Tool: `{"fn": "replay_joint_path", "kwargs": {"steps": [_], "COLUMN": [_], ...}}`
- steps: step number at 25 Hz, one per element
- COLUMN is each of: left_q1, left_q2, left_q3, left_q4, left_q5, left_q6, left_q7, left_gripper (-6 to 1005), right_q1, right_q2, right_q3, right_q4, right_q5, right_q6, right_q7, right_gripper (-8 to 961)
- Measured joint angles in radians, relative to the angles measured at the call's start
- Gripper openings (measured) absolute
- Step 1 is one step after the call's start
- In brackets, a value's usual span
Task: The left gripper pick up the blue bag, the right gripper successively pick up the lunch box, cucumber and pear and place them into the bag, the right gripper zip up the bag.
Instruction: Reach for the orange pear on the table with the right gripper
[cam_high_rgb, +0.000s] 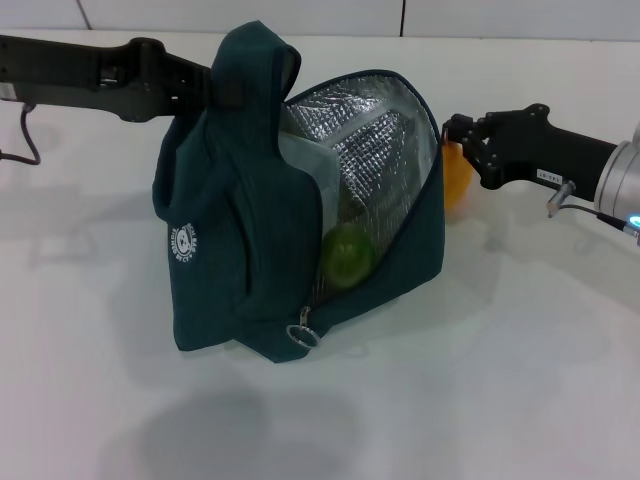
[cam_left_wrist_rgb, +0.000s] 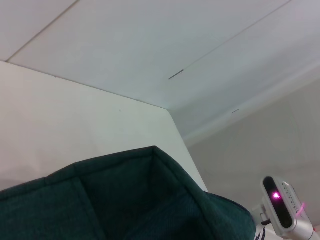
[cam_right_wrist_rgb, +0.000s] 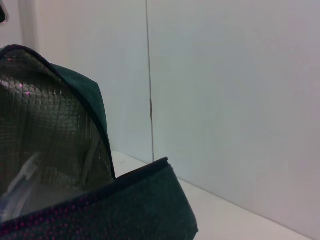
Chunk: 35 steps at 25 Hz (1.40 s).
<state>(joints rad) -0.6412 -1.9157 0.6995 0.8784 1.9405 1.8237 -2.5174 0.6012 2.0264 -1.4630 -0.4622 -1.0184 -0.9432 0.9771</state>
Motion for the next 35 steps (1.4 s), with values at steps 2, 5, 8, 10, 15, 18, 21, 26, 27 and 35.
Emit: {"fn": "replay_joint_path", "kwargs": {"steps": [2, 5, 8, 10, 15, 18, 21, 26, 27, 35], "left_q1": [0.000, 0.000, 0.001, 0.001, 0.005, 0.007, 0.009, 0.009, 0.009, 0.009], "left_q2": [0.000, 0.000, 0.000, 0.000, 0.000, 0.000, 0.000, 0.001, 0.000, 0.000], "left_q3": [0.000, 0.000, 0.000, 0.000, 0.000, 0.000, 0.000, 0.000, 0.000, -0.002], "left_q4": [0.000, 0.000, 0.001, 0.002, 0.002, 0.003, 0.004, 0.004, 0.003, 0.002], "left_q5": [0.000, 0.000, 0.000, 0.000, 0.000, 0.000, 0.000, 0.000, 0.000, 0.000], "left_q6": [0.000, 0.001, 0.001, 0.002, 0.003, 0.004, 0.005, 0.006, 0.006, 0.005], "left_q7": [0.000, 0.000, 0.000, 0.000, 0.000, 0.000, 0.000, 0.000, 0.000, 0.001], "left_gripper": [45, 45, 45, 45, 45, 45, 45, 45, 45, 45], "right_q1": [-0.001, -0.002, -0.005, -0.009, -0.039, -0.076, -0.095, -0.107, -0.108, -0.107], "right_q2": [0.000, 0.000, 0.000, 0.000, -0.003, -0.006, -0.008, -0.009, -0.008, -0.004], "right_q3": [0.001, 0.003, 0.006, 0.006, 0.006, 0.008, 0.017, 0.018, 0.018, 0.007], "right_q4": [-0.001, -0.002, -0.003, -0.005, -0.033, -0.071, -0.096, -0.099, -0.095, -0.044], "right_q5": [0.000, 0.000, 0.000, 0.004, 0.052, 0.097, 0.106, 0.114, 0.114, 0.109], "right_q6": [-0.001, -0.005, -0.008, -0.010, -0.034, -0.056, -0.071, -0.078, -0.081, -0.131], "right_q7": [-0.001, -0.006, -0.010, -0.011, -0.011, -0.011, -0.005, -0.001, 0.000, -0.012], "right_gripper": [87, 37, 2, 1, 12, 31, 51, 83, 89, 141]}}
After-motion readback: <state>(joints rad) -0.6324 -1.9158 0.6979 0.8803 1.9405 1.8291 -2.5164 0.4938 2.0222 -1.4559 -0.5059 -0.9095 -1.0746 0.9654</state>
